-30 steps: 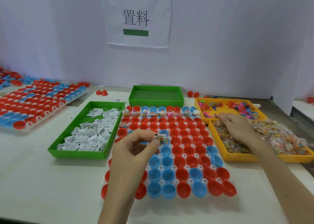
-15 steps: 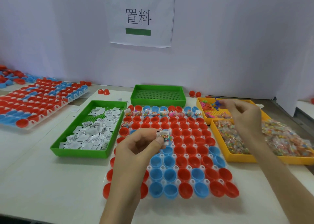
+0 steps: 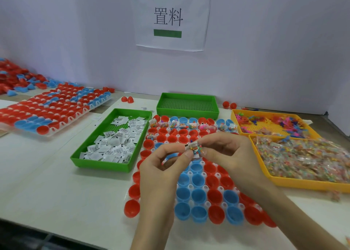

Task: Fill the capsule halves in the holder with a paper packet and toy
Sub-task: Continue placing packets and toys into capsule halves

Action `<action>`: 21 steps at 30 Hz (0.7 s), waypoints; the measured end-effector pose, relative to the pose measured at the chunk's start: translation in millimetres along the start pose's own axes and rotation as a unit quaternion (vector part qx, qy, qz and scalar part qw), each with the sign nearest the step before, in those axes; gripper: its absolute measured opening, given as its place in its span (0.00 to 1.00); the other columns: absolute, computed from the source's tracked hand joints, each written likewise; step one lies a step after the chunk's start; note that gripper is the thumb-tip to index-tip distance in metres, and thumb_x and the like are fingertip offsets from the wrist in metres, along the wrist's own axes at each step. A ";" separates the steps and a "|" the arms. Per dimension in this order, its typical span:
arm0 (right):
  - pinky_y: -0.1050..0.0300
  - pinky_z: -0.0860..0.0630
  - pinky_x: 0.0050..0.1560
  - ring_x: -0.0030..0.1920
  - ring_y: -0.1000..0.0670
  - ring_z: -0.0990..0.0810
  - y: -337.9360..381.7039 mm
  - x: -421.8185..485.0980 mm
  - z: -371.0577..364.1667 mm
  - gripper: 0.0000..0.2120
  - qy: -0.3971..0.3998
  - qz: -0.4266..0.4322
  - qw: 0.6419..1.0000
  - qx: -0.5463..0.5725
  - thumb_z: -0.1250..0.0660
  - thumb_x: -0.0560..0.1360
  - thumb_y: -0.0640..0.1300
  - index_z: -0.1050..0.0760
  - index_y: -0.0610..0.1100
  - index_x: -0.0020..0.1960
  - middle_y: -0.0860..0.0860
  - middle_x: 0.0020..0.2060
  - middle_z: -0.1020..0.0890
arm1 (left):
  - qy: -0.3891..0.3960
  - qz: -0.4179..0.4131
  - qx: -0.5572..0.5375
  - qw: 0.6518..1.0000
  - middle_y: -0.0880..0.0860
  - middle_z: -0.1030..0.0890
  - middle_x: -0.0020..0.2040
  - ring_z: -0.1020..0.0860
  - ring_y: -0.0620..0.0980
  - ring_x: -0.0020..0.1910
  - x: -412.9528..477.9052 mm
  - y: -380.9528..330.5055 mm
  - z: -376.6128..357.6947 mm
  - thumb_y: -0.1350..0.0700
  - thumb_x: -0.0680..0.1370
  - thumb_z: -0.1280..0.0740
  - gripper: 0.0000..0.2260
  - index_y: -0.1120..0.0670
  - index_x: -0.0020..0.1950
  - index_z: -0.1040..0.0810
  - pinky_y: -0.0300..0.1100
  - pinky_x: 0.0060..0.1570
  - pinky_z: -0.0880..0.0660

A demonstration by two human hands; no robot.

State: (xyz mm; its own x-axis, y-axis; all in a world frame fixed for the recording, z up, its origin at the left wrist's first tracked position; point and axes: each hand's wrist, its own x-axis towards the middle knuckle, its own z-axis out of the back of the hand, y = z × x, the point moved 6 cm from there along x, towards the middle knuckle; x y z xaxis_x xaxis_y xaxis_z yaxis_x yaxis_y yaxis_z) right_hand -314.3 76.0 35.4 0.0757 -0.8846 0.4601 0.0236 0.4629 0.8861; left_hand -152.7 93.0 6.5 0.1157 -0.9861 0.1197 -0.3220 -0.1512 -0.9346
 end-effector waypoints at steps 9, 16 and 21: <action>0.65 0.21 0.48 0.48 0.54 0.15 -5.1 -3.2 -0.5 0.07 0.030 -0.014 0.999 0.001 0.31 0.74 0.34 0.16 0.39 0.50 0.49 0.45 0.13 | 0.001 -0.069 0.093 0.993 0.52 0.14 0.37 0.15 0.49 0.39 1.5 -8.0 0.2 0.66 0.71 0.25 0.10 0.50 0.38 0.15 0.34 0.40 0.22; 0.66 0.21 0.45 0.43 0.54 0.14 -1.9 -2.9 -8.3 0.09 0.042 -0.002 0.999 -0.034 0.27 0.71 0.29 0.16 0.42 0.45 0.50 0.40 0.13 | 0.025 -0.060 0.131 0.989 0.49 0.15 0.39 0.16 0.48 0.39 1.8 -6.2 0.9 0.64 0.70 0.23 0.10 0.48 0.41 0.15 0.37 0.42 0.20; 0.62 0.19 0.45 0.43 0.50 0.13 2.4 -1.6 -5.4 0.11 0.045 0.025 0.996 -0.068 0.25 0.70 0.30 0.18 0.42 0.48 0.48 0.40 0.13 | 0.086 -0.028 0.131 0.987 0.47 0.14 0.44 0.15 0.45 0.43 0.9 -5.5 -2.5 0.58 0.74 0.25 0.09 0.45 0.49 0.13 0.33 0.43 0.22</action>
State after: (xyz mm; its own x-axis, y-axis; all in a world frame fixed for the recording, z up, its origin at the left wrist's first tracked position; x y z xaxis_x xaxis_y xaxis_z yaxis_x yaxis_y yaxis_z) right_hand -309.0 78.8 36.5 0.1684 -0.8541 0.4921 0.1518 0.5158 0.8432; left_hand -153.1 92.8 12.7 -0.0422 -0.9772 0.2080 -0.0620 -0.2053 -0.9767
